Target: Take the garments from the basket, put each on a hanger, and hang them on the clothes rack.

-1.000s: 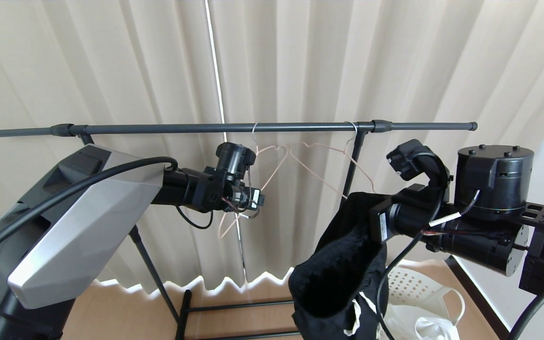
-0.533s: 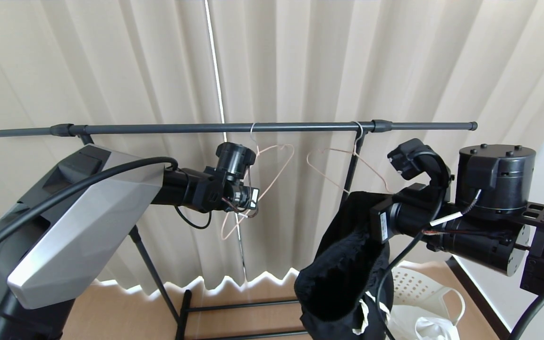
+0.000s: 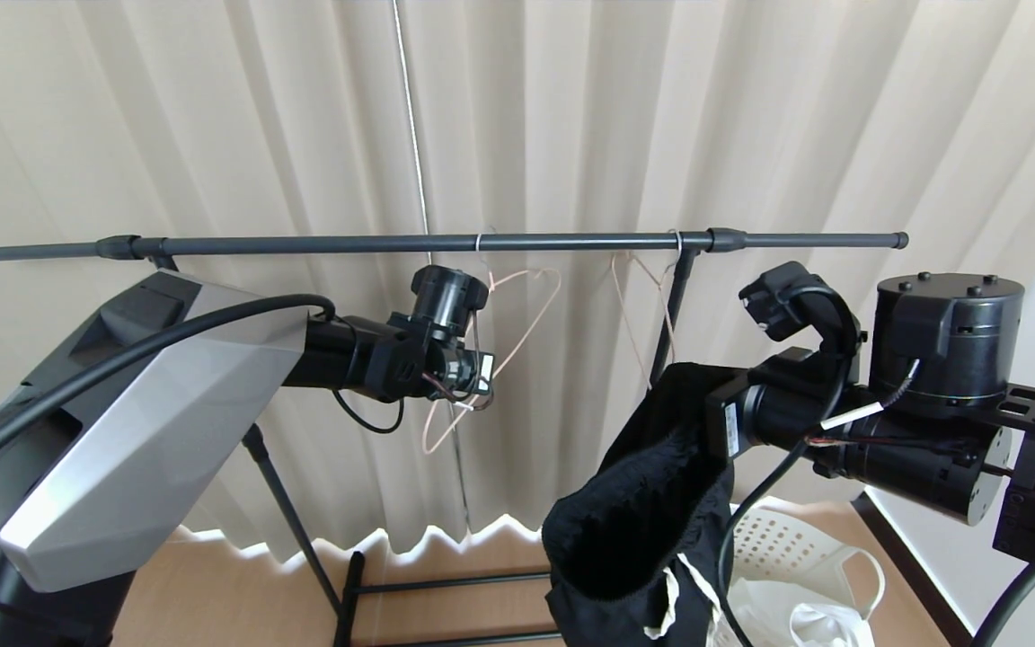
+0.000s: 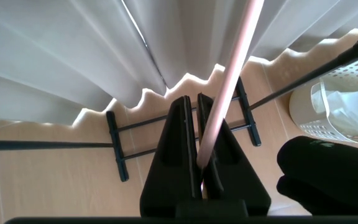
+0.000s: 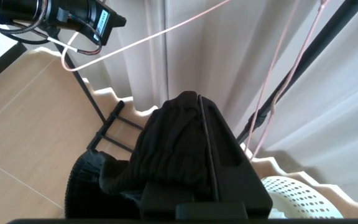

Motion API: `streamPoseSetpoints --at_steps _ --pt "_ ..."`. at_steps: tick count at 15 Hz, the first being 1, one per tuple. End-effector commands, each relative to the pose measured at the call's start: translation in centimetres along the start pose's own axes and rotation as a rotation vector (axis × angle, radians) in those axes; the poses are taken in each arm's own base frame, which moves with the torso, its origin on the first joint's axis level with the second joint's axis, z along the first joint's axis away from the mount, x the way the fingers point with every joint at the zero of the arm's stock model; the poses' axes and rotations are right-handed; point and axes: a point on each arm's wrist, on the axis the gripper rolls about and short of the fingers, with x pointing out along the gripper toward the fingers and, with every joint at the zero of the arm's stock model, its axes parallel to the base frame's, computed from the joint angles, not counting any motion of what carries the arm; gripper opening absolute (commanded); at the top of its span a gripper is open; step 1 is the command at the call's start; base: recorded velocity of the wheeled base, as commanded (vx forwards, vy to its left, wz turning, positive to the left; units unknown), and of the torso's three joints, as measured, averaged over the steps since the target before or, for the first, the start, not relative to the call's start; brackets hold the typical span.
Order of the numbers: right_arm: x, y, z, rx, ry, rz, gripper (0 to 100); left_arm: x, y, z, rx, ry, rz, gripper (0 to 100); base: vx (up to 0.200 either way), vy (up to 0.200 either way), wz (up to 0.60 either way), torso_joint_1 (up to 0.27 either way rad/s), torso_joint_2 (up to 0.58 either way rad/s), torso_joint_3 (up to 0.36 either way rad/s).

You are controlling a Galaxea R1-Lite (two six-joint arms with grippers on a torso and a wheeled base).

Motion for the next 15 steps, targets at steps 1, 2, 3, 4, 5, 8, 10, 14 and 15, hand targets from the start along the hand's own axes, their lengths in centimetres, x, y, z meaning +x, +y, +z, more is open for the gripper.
streamPoseSetpoints --at_steps 1,2,3,4,5,8,10,14,15 --pt "-0.1 0.0 0.1 0.0 -0.003 0.001 0 -1.0 0.0 0.8 -0.006 -0.024 -0.005 0 0.0 0.0 0.0 0.0 0.0 0.0" --pt "-0.1 0.0 0.1 0.0 -0.004 -0.001 0 -1.3 0.0 0.9 -0.007 -0.028 -0.007 0 0.0 0.0 0.0 0.0 0.0 0.0" --pt "-0.2 0.0 0.2 0.0 -0.008 0.001 0 -1.4 0.0 1.0 -0.007 -0.03 -0.007 0 0.0 0.0 0.0 0.0 0.0 0.0" --pt "-0.2 0.0 0.2 0.0 -0.007 -0.001 0 -1.7 0.1 1.2 -0.009 -0.036 -0.007 0 0.0 0.0 0.0 0.0 0.0 0.0" --pt "-0.3 0.0 0.2 0.0 -0.009 -0.001 0 -1.9 0.0 1.3 -0.008 -0.037 -0.009 0 0.0 0.0 0.0 0.0 0.0 0.0" --pt "-0.3 0.0 0.2 0.001 -0.011 -0.001 0 -2.3 0.2 1.3 -0.007 -0.04 0.019 0 0.0 0.0 0.0 0.0 0.0 0.0" --pt "-0.4 0.0 0.3 0.001 -0.014 -0.001 0 -3.1 0.4 1.2 -0.006 -0.036 0.026 0 0.0 0.0 0.0 0.0 0.0 0.0" --pt "-0.4 -0.1 0.4 0.0 -0.015 -0.002 0 -7.4 0.6 -0.4 0.0 0.008 0.005 0 0.0 0.0 0.0 0.0 0.0 0.0" --pt "-0.3 -0.1 0.3 0.0 -0.014 -0.002 0 -8.5 0.8 -0.8 0.002 0.011 0.001 0 0.0 0.0 0.0 0.0 0.0 0.0"
